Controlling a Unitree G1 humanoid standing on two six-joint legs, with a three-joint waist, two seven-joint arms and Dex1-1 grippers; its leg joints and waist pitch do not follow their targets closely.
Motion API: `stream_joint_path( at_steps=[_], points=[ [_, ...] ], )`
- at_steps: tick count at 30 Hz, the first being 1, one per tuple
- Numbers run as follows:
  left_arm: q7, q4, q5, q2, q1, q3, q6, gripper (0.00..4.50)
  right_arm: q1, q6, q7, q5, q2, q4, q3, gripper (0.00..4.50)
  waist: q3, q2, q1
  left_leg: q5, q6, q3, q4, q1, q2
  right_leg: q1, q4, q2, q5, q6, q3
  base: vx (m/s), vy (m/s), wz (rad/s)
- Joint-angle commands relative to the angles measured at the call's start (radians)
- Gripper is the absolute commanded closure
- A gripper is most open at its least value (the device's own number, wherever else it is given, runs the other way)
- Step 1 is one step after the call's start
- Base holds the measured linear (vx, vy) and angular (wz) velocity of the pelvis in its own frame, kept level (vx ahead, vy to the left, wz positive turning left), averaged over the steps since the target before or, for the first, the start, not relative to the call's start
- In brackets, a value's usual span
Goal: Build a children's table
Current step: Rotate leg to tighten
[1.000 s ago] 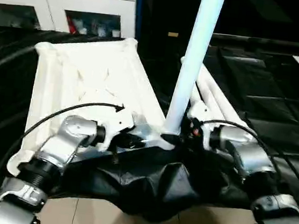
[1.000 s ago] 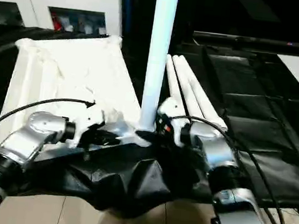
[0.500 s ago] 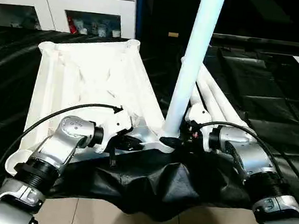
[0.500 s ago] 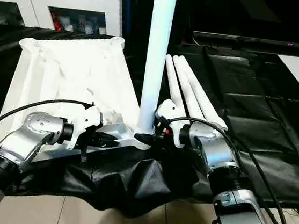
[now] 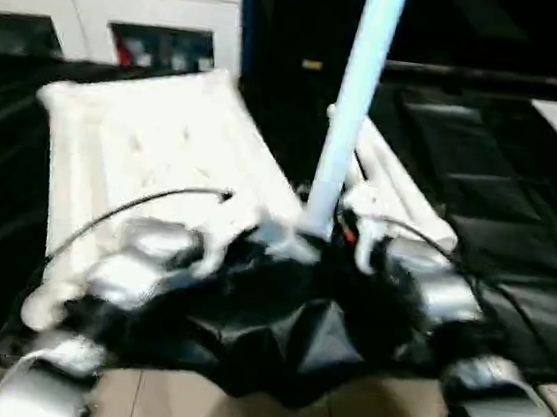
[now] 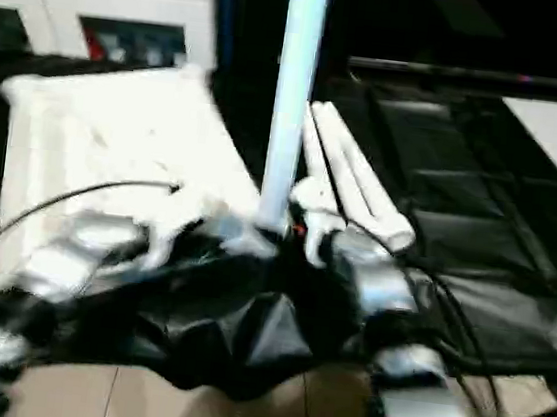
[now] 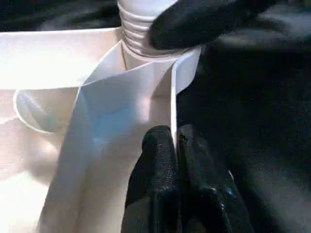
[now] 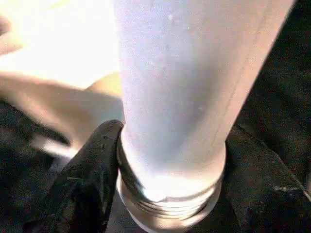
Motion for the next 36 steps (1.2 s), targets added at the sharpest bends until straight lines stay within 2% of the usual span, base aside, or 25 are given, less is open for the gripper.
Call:
stream_joint_path(
  at_steps=[1, 3, 4, 6, 7, 8, 13, 14, 20, 23, 24, 25, 26, 27, 28, 31, 34, 36],
  points=[
    [0.166, 0.008, -0.012, -0.073, -0.055, 0.056, 0.019, 4.5, -0.015, 0.04, -0.111, 0.013, 0.083, 0.086, -0.002, 1.78, -0.067, -0.003, 0.003, -0.145, 0.026, -0.005, -0.061, 0.005, 0.02, 0.061, -0.08, -0.068, -0.136, -0.21, 0.055, 0.0, 0.0, 0.0],
    [0.257, 0.023, 0.001, -0.117, -0.071, 0.066, 0.041, 4.5, -0.045, 0.049, -0.204, 0.012, 0.145, 0.135, -0.004, 1.78, -0.069, -0.005, -0.002, -0.133, 0.03, -0.005, -0.061, 0.007, 0.021, 0.059, -0.079, -0.067, -0.107, -0.221, 0.055, 0.0, 0.0, 0.0],
    [0.257, 0.023, 0.001, -0.117, -0.071, 0.066, 0.041, 4.5, -0.045, 0.049, -0.204, 0.012, 0.145, 0.135, -0.004, 1.78, -0.067, -0.005, -0.004, -0.131, 0.029, -0.005, -0.062, 0.005, 0.021, 0.059, -0.079, -0.066, -0.109, -0.221, 0.055, 0.0, 0.0, 0.0],
    [0.305, 0.023, 0.011, -0.142, -0.077, 0.069, 0.054, 4.5, -0.064, 0.043, -0.24, 0.009, 0.184, 0.167, -0.01, 1.78, -0.069, -0.011, -0.002, -0.135, 0.038, -0.003, -0.06, 0.004, 0.019, 0.062, -0.08, -0.069, -0.119, -0.216, 0.054, 0.0, 0.0, 0.0],
    [0.321, 0.022, 0.02, -0.148, -0.079, 0.067, 0.055, 4.5, -0.073, 0.036, -0.247, 0.006, 0.199, 0.184, -0.014, 1.23, -0.067, -0.009, -0.002, -0.134, 0.043, -0.003, -0.06, 0.004, 0.019, 0.061, -0.081, -0.069, -0.119, -0.214, 0.054, 0.0, 0.0, 0.0],
    [0.322, 0.019, 0.032, -0.149, -0.078, 0.058, 0.044, 4.5, -0.085, 0.03, -0.239, 0.015, 0.219, 0.199, -0.025, 1.23, -0.067, -0.015, -0.003, -0.135, 0.051, -0.002, -0.06, 0.003, 0.018, 0.06, -0.083, -0.068, -0.123, -0.211, 0.054, 0.0, 0.0, 0.0],
    [0.286, 0.005, 0.03, -0.13, -0.063, 0.047, 0.025, 4.5, -0.1, 0.007, -0.235, -0.001, 0.219, 0.215, -0.025, 0.8, -0.064, -0.012, -0.012, -0.152, 0.053, -0.005, -0.063, 0.0, 0.02, 0.06, -0.085, -0.07, -0.159, -0.198, 0.052, 0.0, 0.0, 0.0],
    [0.273, -0.001, 0.027, -0.126, -0.058, 0.045, 0.025, 4.5, -0.102, -0.003, -0.24, -0.011, 0.215, 0.218, -0.02, 0.56, -0.065, -0.012, -0.016, -0.151, 0.054, -0.005, -0.062, 0.001, 0.02, 0.059, -0.084, -0.07, -0.148, -0.203, 0.053, 0.0, 0.0, 0.0],
    [0.103, -0.068, 0.001, -0.053, -0.001, 0.011, -0.038, 4.5, -0.087, -0.061, -0.151, -0.042, 0.128, 0.16, 0.0, 0.56, -0.067, -0.007, -0.019, -0.129, 0.079, -0.004, -0.058, -0.001, 0.022, 0.061, -0.077, -0.07, -0.076, -0.231, 0.053, 0.0, 0.0, 0.0],
    [0.076, -0.074, -0.006, -0.037, 0.006, 0.007, -0.055, 4.5, -0.078, -0.069, -0.124, -0.045, 0.108, 0.139, 0.004, 0.56, -0.065, -0.004, -0.013, -0.144, 0.074, -0.002, -0.06, 0.005, 0.024, 0.056, -0.078, -0.069, -0.093, -0.236, 0.055, 0.0, 0.0, 0.0],
    [0.052, -0.078, -0.01, -0.024, 0.011, 0.006, -0.057, 4.5, -0.069, -0.073, -0.098, -0.045, 0.092, 0.118, 0.009, 0.56, -0.065, 0.0, -0.01, -0.147, 0.067, -0.003, -0.061, 0.006, 0.026, 0.056, -0.077, -0.07, -0.095, -0.237, 0.055, 0.0, 0.0, 0.0],
    [0.014, -0.083, -0.017, -0.005, 0.018, 0.002, -0.069, 4.5, -0.054, -0.075, -0.056, -0.046, 0.066, 0.085, 0.02, 0.56, -0.064, -0.002, -0.009, -0.152, 0.066, -0.002, -0.062, 0.006, 0.026, 0.056, -0.079, -0.068, -0.097, -0.234, 0.055, 0.0, 0.0, 0.0],
    [0.013, -0.083, -0.017, -0.004, 0.018, 0.002, -0.07, 4.5, -0.054, -0.075, -0.055, -0.046, 0.065, 0.084, 0.02, 0.56, -0.065, -0.003, -0.005, -0.151, 0.067, -0.003, -0.061, 0.005, 0.026, 0.058, -0.077, -0.069, -0.091, -0.231, 0.056, 0.0, 0.0, 0.0],
    [-0.029, -0.092, -0.025, 0.02, 0.027, 0.0, -0.079, 4.5, -0.033, -0.078, 0.004, -0.045, 0.033, 0.041, 0.036, 0.56, -0.065, -0.003, -0.002, -0.157, 0.069, -0.002, -0.062, 0.007, 0.026, 0.057, -0.078, -0.068, -0.089, -0.23, 0.055, 0.0, 0.0, 0.0],
    [-0.053, -0.096, -0.03, 0.033, 0.032, -0.001, -0.085, 4.5, -0.021, -0.076, 0.041, -0.043, 0.014, 0.016, 0.045, 0.56, -0.064, -0.001, 0.001, -0.157, 0.068, -0.002, -0.061, 0.006, 0.027, 0.057, -0.077, -0.069, -0.087, -0.229, 0.057, 0.0, 0.0, 0.0],
    [-0.147, -0.113, -0.046, 0.08, 0.046, -0.007, -0.108, 4.5, 0.024, -0.054, 0.195, -0.027, -0.048, -0.077, 0.078, 0.56, -0.066, -0.001, 0.005, -0.146, 0.073, -0.002, -0.06, 0.003, 0.026, 0.059, -0.072, -0.066, -0.059, -0.23, 0.055, 0.0, 0.0, 0.0],
    [-0.221, -0.136, -0.065, 0.117, 0.059, -0.012, -0.114, 4.5, 0.046, -0.042, 0.277, -0.025, -0.089, -0.125, 0.102, 0.56, -0.064, -0.002, 0.009, -0.155, 0.074, -0.002, -0.061, 0.004, 0.027, 0.058, -0.074, -0.065, -0.079, -0.227, 0.055, 0.0, 0.0, 0.0],
    [-0.287, -0.155, -0.079, 0.15, 0.07, -0.018, -0.114, 4.5, 0.054, -0.032, 0.316, -0.021, -0.113, -0.149, 0.111, 0.56, -0.064, 0.001, 0.013, -0.168, 0.063, -0.002, -0.063, 0.007, 0.029, 0.056, -0.076, -0.067, -0.106, -0.231, 0.055, 0.0, 0.0, 0.0]
  ],
)
